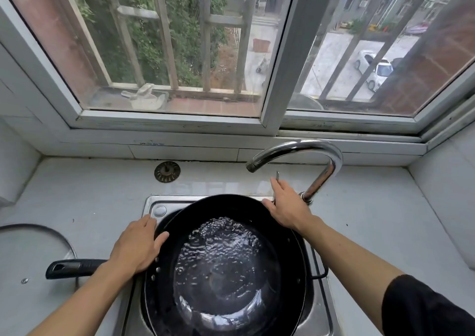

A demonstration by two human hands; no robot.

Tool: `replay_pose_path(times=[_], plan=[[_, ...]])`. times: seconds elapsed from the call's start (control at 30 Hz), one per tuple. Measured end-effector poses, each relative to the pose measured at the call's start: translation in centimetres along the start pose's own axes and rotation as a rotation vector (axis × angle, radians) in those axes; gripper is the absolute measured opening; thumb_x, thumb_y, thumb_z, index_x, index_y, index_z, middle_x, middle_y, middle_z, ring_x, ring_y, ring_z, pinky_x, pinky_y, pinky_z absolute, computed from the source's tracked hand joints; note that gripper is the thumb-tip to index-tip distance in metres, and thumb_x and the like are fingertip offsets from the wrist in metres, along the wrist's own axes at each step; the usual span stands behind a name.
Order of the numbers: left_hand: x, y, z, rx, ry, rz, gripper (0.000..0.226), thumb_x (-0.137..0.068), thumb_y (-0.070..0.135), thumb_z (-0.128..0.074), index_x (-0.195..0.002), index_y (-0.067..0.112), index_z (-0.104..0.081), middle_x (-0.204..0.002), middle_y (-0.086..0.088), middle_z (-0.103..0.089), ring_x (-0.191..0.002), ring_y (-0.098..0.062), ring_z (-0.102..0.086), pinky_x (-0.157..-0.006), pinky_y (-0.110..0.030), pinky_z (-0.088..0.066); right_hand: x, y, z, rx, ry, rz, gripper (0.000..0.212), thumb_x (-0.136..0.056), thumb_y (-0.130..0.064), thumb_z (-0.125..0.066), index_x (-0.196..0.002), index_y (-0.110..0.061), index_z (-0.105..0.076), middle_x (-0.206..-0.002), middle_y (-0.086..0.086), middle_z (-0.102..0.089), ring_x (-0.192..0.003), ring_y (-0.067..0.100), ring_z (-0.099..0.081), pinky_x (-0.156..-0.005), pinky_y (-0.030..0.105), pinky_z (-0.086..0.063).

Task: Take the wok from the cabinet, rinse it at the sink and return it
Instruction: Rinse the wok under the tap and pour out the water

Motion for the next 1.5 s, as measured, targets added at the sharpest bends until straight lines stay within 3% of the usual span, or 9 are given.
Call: replay_pose_path(times=[0.23, 0.4, 0.5, 0.7, 0.83, 1.07, 1.17, 1.37, 1.5], plan=[[-0.7, -0.1, 0.4, 0.005, -0.029, 0.013, 0.046, -0.091, 0.055, -0.044, -0.111, 0.015, -0.051, -0.110, -0.005, -0.061, -0.100, -0.026, -0.055, -0.082, -0.035, -0.043, 0.2, -0.4, 0.2, -0.024, -0.057, -0.020, 0.081, -0.094, -0.040, -0.055, -0.153, -0.010, -0.008, -0.159, 0.011, -0.016, -0.143, 0.030, -0.026, -0.114, 0.044, -0.032], [-0.3, -0.5, 0.8, 0.094, -0.090, -0.022, 0.053, -0.089, 0.053, -0.050, -0.130, 0.018, -0.045, -0.130, -0.004, -0.056, -0.115, -0.026, -0.053, -0.093, -0.037, -0.043, 2.4, -0.8, 1.0, -0.056, 0.017, 0.079, 0.070, -0.093, -0.032, -0.056, -0.149, -0.009, -0.020, -0.152, 0.012, -0.027, -0.136, 0.031, -0.034, -0.112, 0.041, -0.035], [1.2, -1.5, 1.6, 0.161, -0.097, -0.089, 0.050, -0.087, 0.047, -0.056, -0.130, 0.023, -0.049, -0.130, 0.000, -0.058, -0.118, -0.020, -0.052, -0.096, -0.035, -0.043, 5.0, 0.1, 1.5, -0.029, -0.060, 0.188, 0.063, -0.092, -0.035, -0.058, -0.145, -0.013, -0.032, -0.149, 0.007, -0.033, -0.135, 0.027, -0.038, -0.113, 0.037, -0.034], [5.6, -3.4, 1.6, -0.050, -0.204, -0.221, 0.050, -0.079, 0.035, -0.049, -0.129, 0.031, -0.047, -0.121, 0.006, -0.056, -0.113, -0.016, -0.051, -0.094, -0.031, -0.042, 9.8, 3.9, 0.3, 0.367, -0.383, 0.242, 0.112, -0.067, -0.060, -0.075, -0.153, -0.028, -0.012, -0.161, 0.008, -0.011, -0.147, 0.028, -0.012, -0.121, 0.039, -0.016], [6.9, -3.4, 1.3, -0.112, -0.167, -0.246, 0.051, -0.076, 0.036, -0.054, -0.126, 0.033, -0.047, -0.115, 0.008, -0.054, -0.108, -0.015, -0.051, -0.088, -0.029, -0.043, 11.3, 5.0, -0.6, 0.529, -0.424, 0.264, 0.134, -0.055, -0.060, -0.084, -0.153, -0.027, 0.001, -0.161, 0.008, -0.007, -0.147, 0.031, -0.008, -0.121, 0.043, -0.013], [7.4, -2.0, 1.4, -0.141, -0.064, -0.217, 0.032, -0.078, 0.017, -0.064, -0.109, 0.014, -0.059, -0.105, -0.006, -0.056, -0.099, -0.030, -0.054, -0.076, -0.042, -0.048, 12.2, 4.7, -2.0, 0.595, -0.075, 0.278, 0.092, -0.076, -0.012, -0.068, -0.150, -0.013, -0.013, -0.140, 0.007, -0.039, -0.129, 0.029, -0.036, -0.111, 0.035, -0.030], [8.0, -1.7, 1.9, -0.095, -0.035, -0.232, 0.023, -0.076, 0.006, -0.062, -0.099, 0.003, -0.062, -0.097, -0.016, -0.058, -0.089, -0.037, -0.056, -0.071, -0.047, -0.049, 12.1, 4.6, -1.9, 0.580, -0.042, 0.278, 0.088, -0.076, -0.016, -0.069, -0.147, -0.014, -0.017, -0.133, 0.003, -0.044, -0.123, 0.026, -0.041, -0.106, 0.033, -0.034], [11.1, -2.1, 3.1, -0.093, 0.076, -0.349, 0.018, -0.070, 0.005, -0.060, -0.086, 0.006, -0.067, -0.076, -0.011, -0.058, -0.067, -0.036, -0.059, -0.052, -0.041, -0.051, 13.3, 4.9, -0.9, 0.507, -0.060, 0.347, 0.087, -0.066, -0.020, -0.072, -0.140, -0.022, -0.026, -0.126, 0.002, -0.044, -0.118, 0.025, -0.043, -0.102, 0.033, -0.035], [13.1, -2.7, 3.9, -0.090, 0.114, -0.346, 0.019, -0.077, 0.002, -0.058, -0.094, 0.009, -0.066, -0.082, -0.009, -0.059, -0.074, -0.033, -0.057, -0.059, -0.043, -0.051, 15.0, 5.0, -0.5, 0.448, -0.062, 0.385, 0.076, -0.069, -0.014, -0.066, -0.135, -0.024, -0.030, -0.126, -0.001, -0.047, -0.117, 0.022, -0.044, -0.101, 0.030, -0.037]])
Point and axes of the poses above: each hand's wrist, its own x-axis away from the middle knuckle, its own z-axis out of the back of the hand, y = z × x, the point moved 2 cm from there along -x, towards the middle knuckle
